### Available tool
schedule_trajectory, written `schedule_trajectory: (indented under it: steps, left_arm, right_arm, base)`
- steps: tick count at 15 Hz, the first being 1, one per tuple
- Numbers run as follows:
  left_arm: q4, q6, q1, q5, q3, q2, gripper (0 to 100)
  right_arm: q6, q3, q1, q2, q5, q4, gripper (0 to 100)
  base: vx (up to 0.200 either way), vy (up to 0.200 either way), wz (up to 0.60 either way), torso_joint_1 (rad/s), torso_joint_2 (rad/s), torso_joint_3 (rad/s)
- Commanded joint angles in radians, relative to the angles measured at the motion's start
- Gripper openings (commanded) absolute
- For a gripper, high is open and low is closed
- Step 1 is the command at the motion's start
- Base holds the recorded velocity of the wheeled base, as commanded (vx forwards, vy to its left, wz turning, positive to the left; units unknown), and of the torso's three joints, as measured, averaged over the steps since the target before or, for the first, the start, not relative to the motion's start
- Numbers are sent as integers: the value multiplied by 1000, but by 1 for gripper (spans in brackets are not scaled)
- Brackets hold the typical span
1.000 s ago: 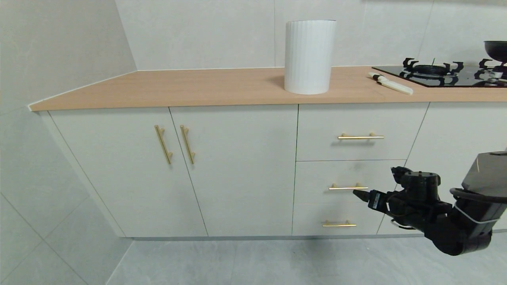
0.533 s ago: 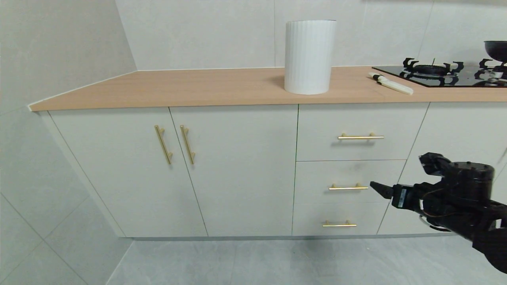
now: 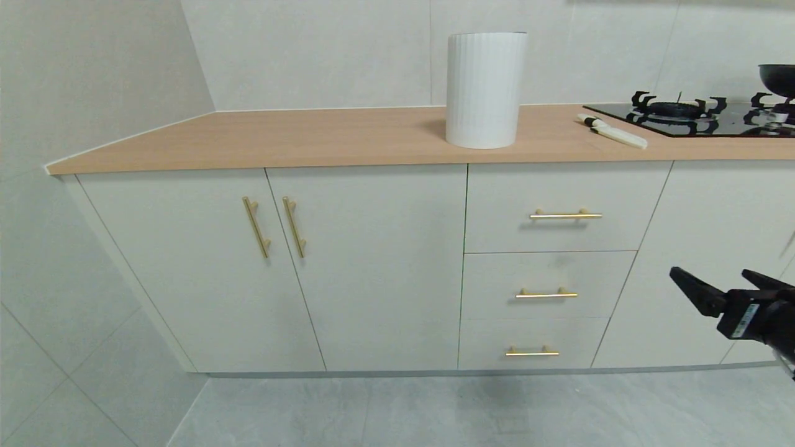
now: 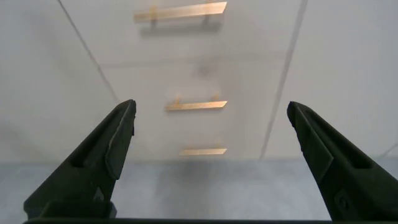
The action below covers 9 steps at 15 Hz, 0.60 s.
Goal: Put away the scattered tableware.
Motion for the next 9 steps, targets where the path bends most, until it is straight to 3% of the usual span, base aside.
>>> schedule_trajectory:
  steps: [1,2,6,9]
  left_arm:
    - [0,0,0,0,0,0,100]
    - [0,0,0,0,0,0,100]
    - [0,0,0,0,0,0,100]
    - [0,0,0,0,0,0,100]
  right_arm:
    - [-69,14,0,-230,-44,49,100]
    - [-75,15,0,-282,-46,81,100]
    - [-79,-83,0,-840,-52,761,100]
    - [-124,-199,0,-1106,-70,1098,100]
  base:
    - [0,0,0,0,0,0]
    - [0,0,0,0,0,0]
    - [0,0,0,0,0,0]
    - [0,0,0,0,0,0]
